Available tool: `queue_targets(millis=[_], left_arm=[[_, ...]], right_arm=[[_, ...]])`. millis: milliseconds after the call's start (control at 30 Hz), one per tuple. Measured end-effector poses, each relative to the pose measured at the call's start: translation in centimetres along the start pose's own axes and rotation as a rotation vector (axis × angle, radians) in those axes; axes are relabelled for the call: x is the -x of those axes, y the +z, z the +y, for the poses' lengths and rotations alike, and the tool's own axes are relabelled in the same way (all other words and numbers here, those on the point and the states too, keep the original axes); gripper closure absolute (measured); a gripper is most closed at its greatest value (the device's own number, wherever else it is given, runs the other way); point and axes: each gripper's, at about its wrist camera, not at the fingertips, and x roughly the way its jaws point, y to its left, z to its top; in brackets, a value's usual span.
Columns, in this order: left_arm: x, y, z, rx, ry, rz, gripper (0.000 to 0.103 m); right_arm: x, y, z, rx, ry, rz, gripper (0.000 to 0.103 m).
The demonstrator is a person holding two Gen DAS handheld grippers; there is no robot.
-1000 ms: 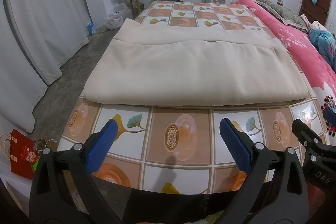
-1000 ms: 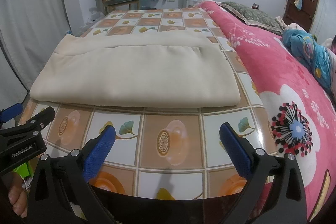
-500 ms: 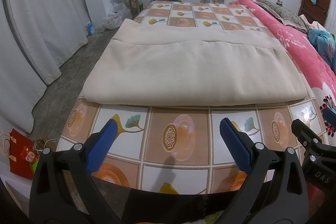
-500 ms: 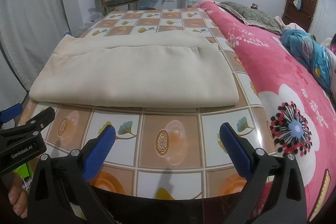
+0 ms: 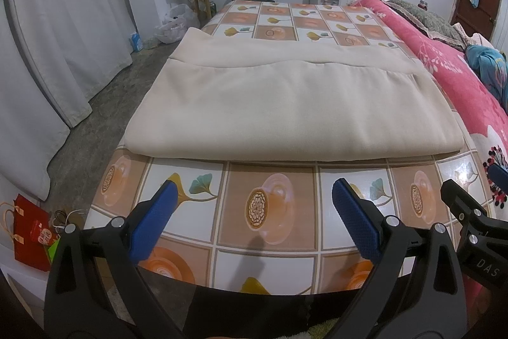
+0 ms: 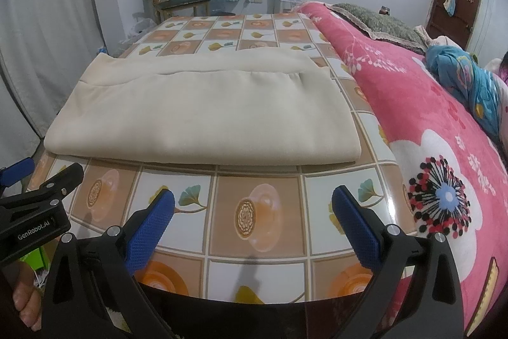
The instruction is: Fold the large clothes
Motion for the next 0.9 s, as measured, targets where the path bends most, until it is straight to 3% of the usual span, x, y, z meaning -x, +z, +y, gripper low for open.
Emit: queue_targets(millis=[900], left_arm=[[-0.04,0.08,-0.26,0.003,-0.002,0.001,0.009]], right_arm=[[-0.03,0.09,-0.03,0.001,-0.001,0.001,0.006]])
